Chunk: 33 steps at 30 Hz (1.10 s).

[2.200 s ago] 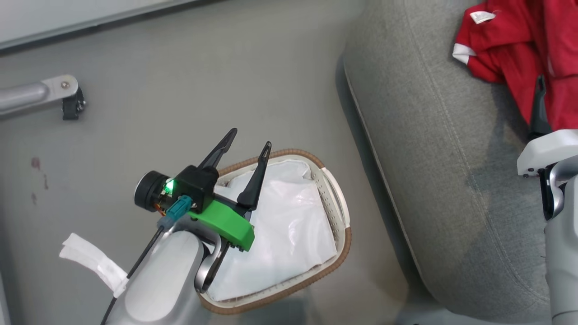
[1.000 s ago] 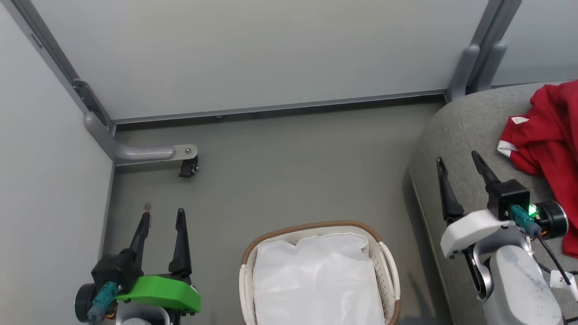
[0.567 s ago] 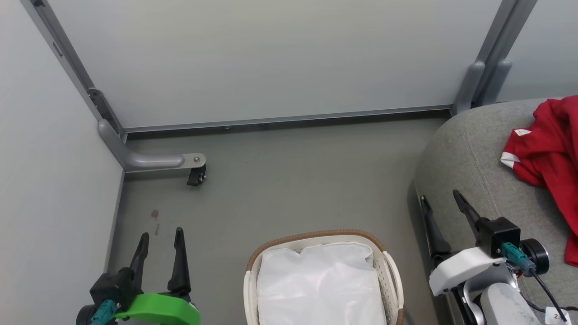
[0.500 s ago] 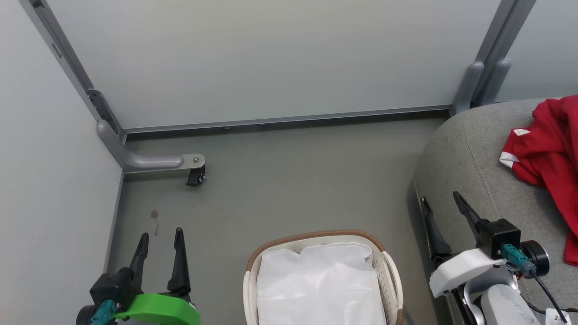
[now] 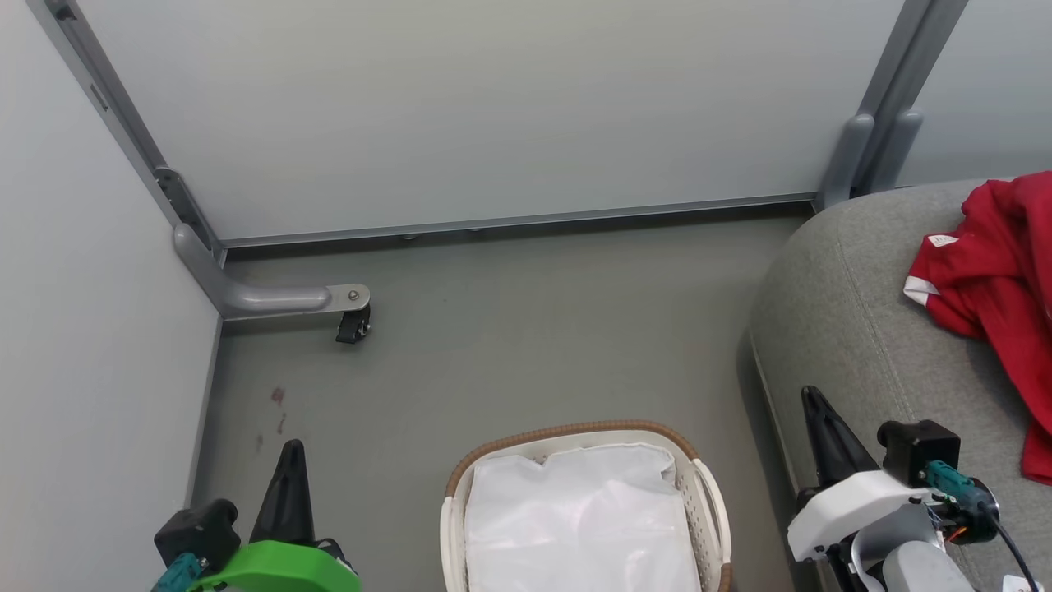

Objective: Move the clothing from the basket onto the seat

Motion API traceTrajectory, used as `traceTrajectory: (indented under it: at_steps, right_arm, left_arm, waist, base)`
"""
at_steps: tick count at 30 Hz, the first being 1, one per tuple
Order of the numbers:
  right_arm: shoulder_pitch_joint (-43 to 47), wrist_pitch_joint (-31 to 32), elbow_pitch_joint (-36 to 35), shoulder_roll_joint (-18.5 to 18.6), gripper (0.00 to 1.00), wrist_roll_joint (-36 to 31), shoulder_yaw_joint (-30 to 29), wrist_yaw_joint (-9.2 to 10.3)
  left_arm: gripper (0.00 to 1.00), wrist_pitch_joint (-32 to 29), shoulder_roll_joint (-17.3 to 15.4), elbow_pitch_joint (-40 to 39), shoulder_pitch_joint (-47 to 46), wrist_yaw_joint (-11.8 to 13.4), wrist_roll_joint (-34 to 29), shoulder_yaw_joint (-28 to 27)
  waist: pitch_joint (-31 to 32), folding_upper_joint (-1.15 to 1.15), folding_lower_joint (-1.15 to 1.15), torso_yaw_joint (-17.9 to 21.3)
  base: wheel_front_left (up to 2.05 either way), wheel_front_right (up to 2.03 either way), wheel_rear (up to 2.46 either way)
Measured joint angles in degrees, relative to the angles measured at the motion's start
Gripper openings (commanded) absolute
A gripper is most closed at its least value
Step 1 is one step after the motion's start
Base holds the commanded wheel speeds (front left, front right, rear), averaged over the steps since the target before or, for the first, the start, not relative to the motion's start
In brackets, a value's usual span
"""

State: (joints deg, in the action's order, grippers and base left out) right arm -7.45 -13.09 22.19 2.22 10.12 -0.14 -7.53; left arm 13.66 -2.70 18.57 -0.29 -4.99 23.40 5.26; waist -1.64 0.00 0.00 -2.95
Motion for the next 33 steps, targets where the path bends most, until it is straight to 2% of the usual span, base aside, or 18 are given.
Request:
traceTrajectory:
  at_steps: [15, 33]
  right_arm:
    - [0.1, 3.9, -1.9, 0.0, 0.00, 17.5, -1.0, 0.00]
    - [0.4, 7.6, -3.4, 0.1, 0.00, 33.4, -2.4, 0.00]
  left_arm:
    - [0.00, -4.3, 0.0, -0.9, -0.3, -0.4, 14.7, -2.5]
    - [0.00, -8.1, 0.0, -1.7, -1.4, -1.0, 27.9, -4.8]
  waist:
    - [0.2, 0.00, 0.00, 0.4]
    - [0.4, 0.00, 0.00, 0.8]
  base:
    - [0.00, 0.00, 0.00]
    - [0.00, 0.00, 0.00]
